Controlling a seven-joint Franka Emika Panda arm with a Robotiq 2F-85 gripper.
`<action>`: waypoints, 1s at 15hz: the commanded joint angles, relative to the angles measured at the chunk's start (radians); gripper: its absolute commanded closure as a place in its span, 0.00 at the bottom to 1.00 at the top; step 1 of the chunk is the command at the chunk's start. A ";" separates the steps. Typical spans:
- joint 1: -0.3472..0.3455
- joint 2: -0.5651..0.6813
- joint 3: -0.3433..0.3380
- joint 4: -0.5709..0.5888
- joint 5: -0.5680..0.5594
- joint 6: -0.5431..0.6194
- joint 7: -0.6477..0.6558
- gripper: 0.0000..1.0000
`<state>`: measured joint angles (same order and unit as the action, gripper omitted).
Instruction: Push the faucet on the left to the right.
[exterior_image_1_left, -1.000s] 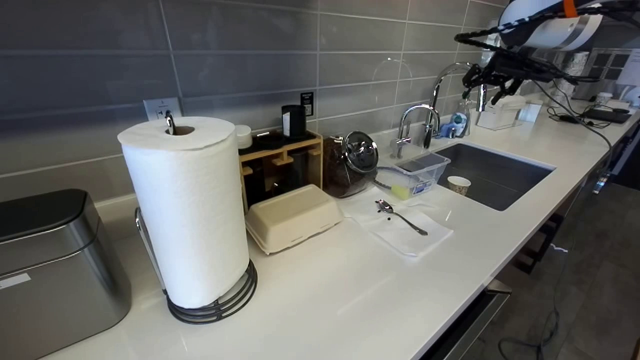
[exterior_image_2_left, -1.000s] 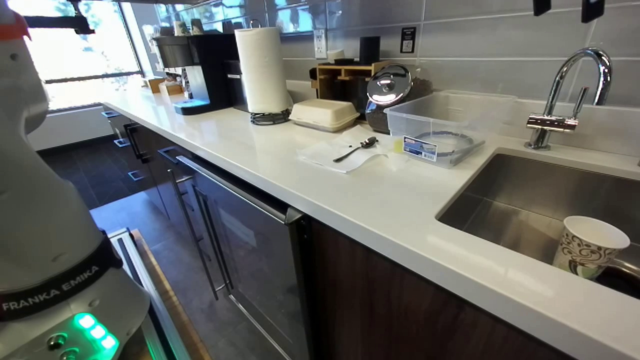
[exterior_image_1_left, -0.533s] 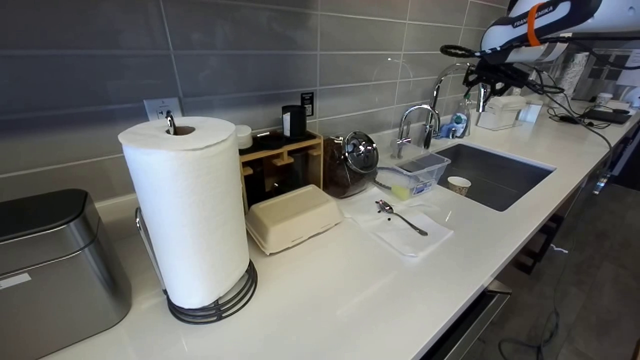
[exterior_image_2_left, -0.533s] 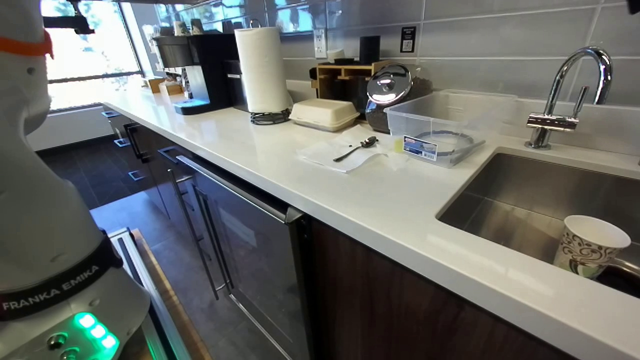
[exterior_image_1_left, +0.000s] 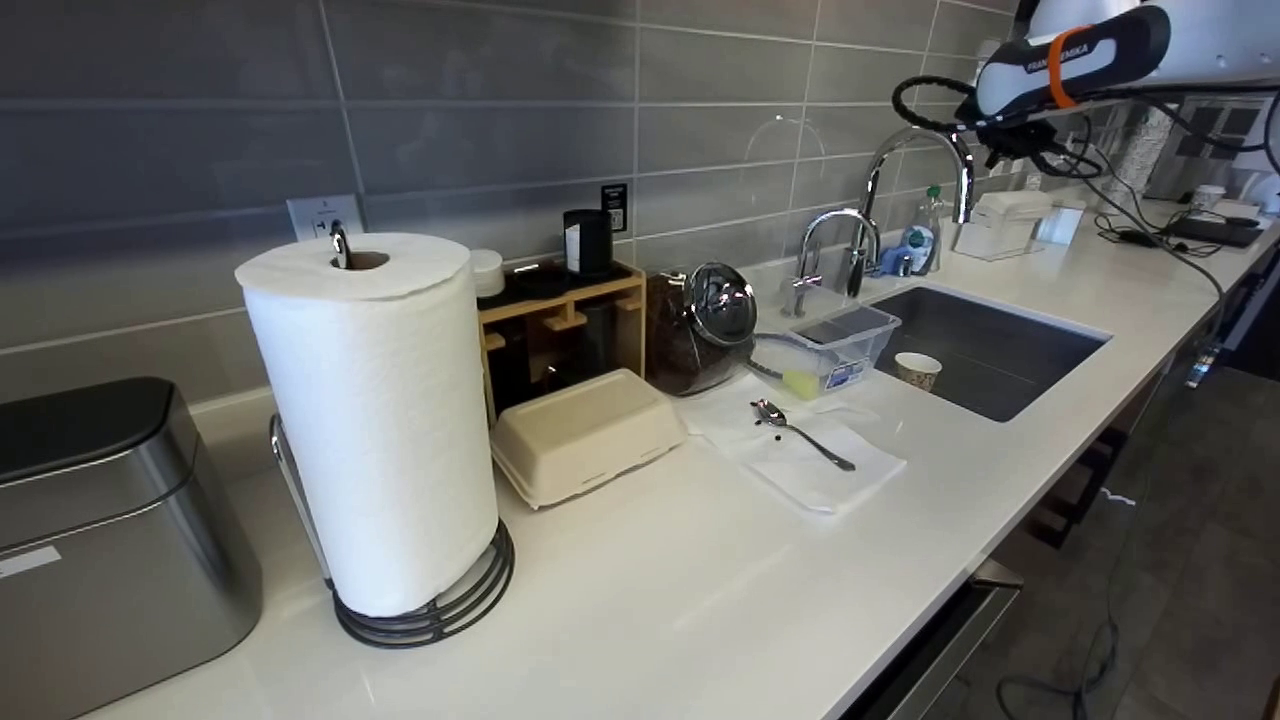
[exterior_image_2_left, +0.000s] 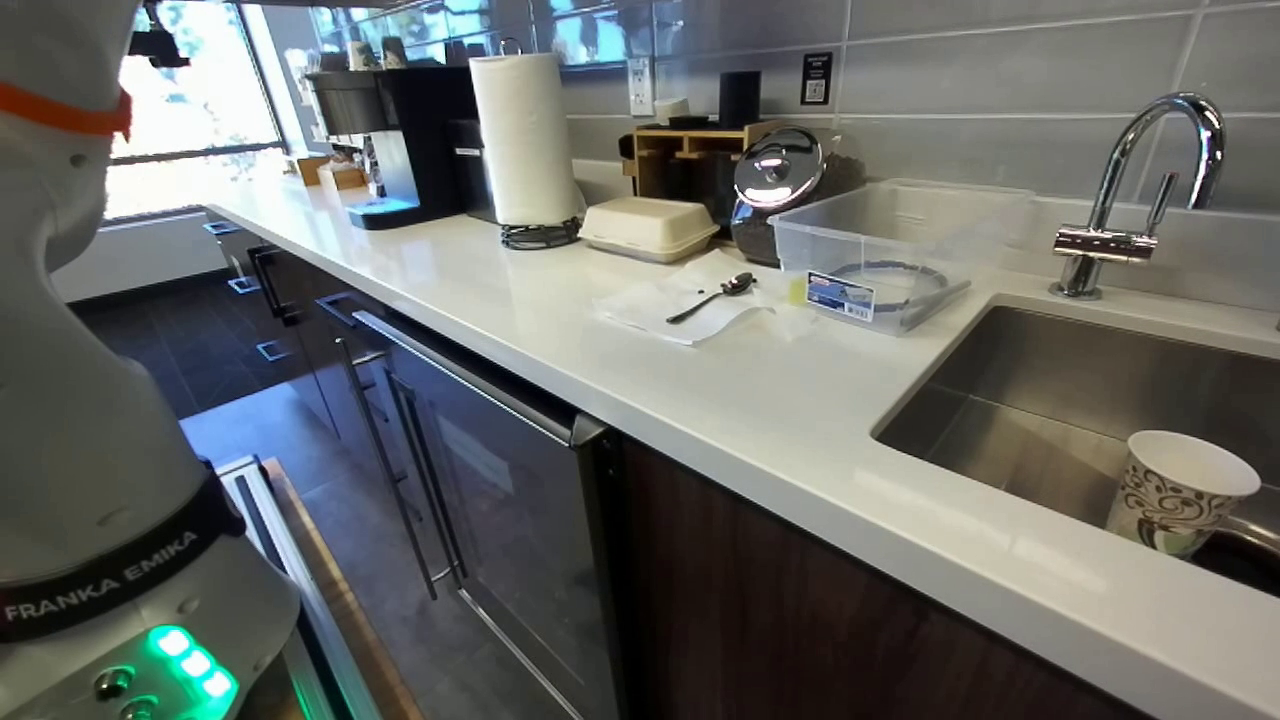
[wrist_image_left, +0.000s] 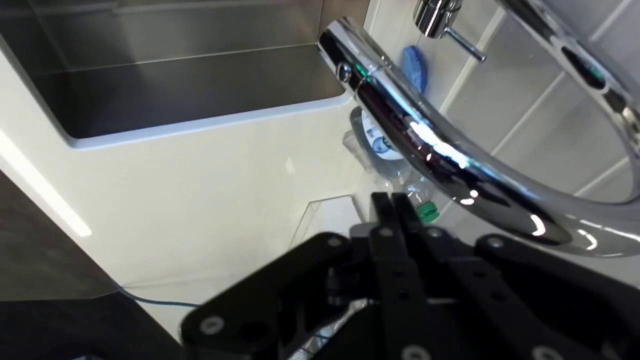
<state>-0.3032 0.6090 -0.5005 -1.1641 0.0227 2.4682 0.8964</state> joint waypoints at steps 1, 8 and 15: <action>-0.019 0.126 -0.037 0.134 0.006 -0.006 0.128 1.00; -0.071 0.179 0.028 0.201 0.066 -0.007 0.096 1.00; -0.149 0.124 0.179 0.212 0.193 -0.164 -0.086 1.00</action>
<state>-0.4180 0.7410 -0.4068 -0.9763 0.1440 2.3981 0.8963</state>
